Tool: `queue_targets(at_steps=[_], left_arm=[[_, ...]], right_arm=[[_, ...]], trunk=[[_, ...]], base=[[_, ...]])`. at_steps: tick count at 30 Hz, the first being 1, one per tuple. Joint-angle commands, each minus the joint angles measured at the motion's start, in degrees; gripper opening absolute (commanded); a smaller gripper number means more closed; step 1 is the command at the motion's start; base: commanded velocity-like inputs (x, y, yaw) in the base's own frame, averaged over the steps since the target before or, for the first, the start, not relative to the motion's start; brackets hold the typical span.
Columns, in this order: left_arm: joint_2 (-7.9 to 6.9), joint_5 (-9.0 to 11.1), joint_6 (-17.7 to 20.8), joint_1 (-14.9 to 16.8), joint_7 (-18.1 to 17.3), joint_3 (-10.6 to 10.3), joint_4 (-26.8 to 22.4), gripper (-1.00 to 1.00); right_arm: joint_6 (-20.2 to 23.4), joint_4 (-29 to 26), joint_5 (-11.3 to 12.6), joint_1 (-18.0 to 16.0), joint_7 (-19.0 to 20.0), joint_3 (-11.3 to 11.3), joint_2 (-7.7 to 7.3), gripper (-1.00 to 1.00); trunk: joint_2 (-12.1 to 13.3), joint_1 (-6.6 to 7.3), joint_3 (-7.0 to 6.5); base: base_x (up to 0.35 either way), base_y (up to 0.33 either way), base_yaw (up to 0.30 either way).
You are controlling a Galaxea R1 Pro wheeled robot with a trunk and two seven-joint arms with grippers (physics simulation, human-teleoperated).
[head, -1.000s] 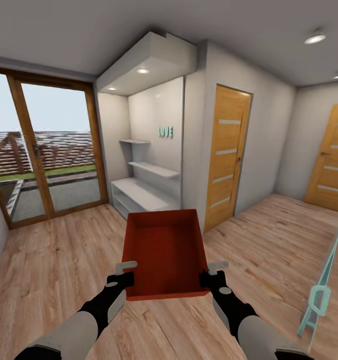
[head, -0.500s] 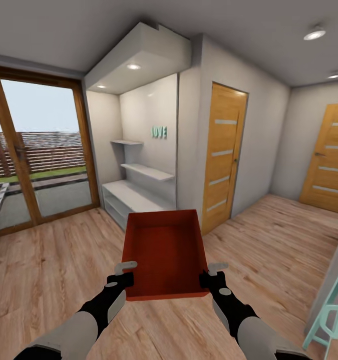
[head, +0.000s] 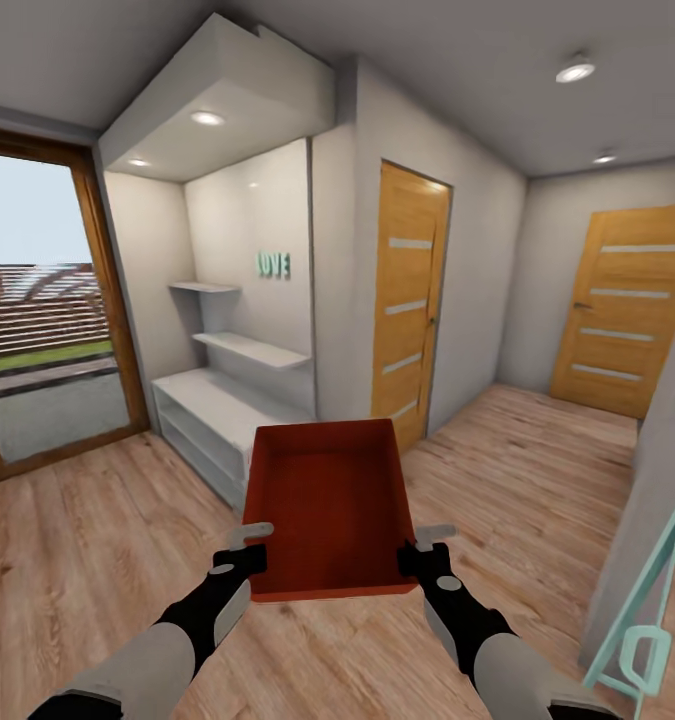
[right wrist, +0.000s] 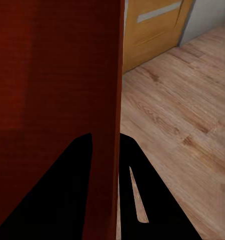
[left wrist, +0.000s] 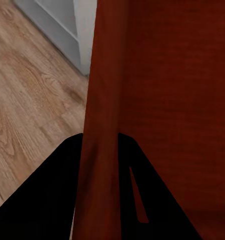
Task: Move the two storage containers from the living room to the garage. In the garage, place one container on the floor and stack the other container on top of it (either order is fine).
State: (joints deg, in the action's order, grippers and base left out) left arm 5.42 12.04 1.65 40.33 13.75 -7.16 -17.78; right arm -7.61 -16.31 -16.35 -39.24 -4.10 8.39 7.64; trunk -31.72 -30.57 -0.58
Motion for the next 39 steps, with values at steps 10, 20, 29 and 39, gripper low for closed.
queue_targets(at_steps=[10, 20, 29, 39], left_arm=[[-0.06, 2.0, 0.3, 0.0, 4.1, 2.5, -0.1, -1.0], [-0.06, 1.9, 0.2, 0.0, 4.1, 2.6, -0.1, -1.0], [-0.06, 1.9, 0.2, 0.0, 4.1, 2.6, -0.1, -1.0], [0.01, 1.9, 0.2, 0.0, 4.1, 2.6, -0.2, -1.0]], right_arm=[[-0.1, -0.1, 4.2, 0.0, 0.7, 1.4, 0.1, -1.0], [-0.2, -0.1, 4.3, 0.0, 0.7, 1.4, 0.1, -1.0], [-0.2, 0.0, 4.3, 0.0, 0.6, 1.4, 0.1, -1.0], [-0.2, 0.0, 4.3, 0.0, 0.6, 1.5, 0.1, -1.0]], trunk=[[0.0, -0.05, 0.0], [0.0, -0.05, 0.0], [0.0, -0.05, -0.1], [0.0, -0.05, -0.71]], base=[[0.322, 0.0, -0.246], [0.322, 0.0, -0.062], [0.322, 0.0, -0.033], [0.322, 0.0, -0.174]])
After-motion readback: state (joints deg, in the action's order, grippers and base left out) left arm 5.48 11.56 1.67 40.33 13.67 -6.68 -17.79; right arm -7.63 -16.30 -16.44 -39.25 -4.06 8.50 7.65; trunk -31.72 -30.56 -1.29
